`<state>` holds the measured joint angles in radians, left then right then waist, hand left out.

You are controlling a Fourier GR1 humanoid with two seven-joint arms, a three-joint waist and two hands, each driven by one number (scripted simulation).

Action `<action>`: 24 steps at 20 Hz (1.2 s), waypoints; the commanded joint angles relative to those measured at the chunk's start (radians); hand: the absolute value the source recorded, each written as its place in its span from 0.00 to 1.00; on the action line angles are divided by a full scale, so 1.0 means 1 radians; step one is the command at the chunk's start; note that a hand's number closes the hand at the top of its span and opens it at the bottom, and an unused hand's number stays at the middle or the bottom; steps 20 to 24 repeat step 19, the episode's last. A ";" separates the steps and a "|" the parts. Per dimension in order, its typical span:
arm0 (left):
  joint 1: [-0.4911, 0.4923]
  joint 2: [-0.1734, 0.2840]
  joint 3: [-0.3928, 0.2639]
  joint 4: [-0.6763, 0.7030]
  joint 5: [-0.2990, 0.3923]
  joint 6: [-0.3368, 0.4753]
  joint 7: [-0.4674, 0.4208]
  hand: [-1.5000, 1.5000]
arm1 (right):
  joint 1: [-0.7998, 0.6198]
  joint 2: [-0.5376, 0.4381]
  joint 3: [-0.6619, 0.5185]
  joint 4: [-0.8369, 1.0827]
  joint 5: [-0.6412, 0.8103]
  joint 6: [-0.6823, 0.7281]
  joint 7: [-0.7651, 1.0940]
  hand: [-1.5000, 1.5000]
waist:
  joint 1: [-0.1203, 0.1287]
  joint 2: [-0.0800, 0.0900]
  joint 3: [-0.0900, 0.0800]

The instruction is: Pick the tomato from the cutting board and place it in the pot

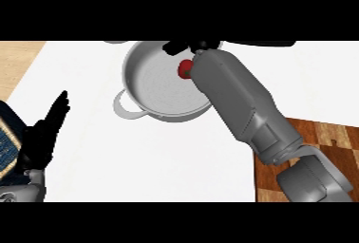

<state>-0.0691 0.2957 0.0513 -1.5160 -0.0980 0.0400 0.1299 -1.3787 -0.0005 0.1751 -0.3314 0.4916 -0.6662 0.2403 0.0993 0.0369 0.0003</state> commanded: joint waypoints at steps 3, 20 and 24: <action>0.025 0.010 0.018 0.006 0.007 -0.008 -0.022 0.50 | 0.036 0.001 -0.137 -0.121 -0.164 -0.139 -0.175 0.00 | -0.005 -0.008 0.001; 0.092 -0.017 0.057 -0.029 -0.009 0.021 0.016 0.50 | 0.334 0.000 -0.116 -0.407 -0.399 0.072 -0.330 0.00 | -0.108 -0.044 0.000; 0.092 -0.017 0.057 -0.029 -0.009 0.021 0.016 0.50 | 0.334 0.000 -0.116 -0.407 -0.399 0.072 -0.330 0.00 | -0.108 -0.044 0.000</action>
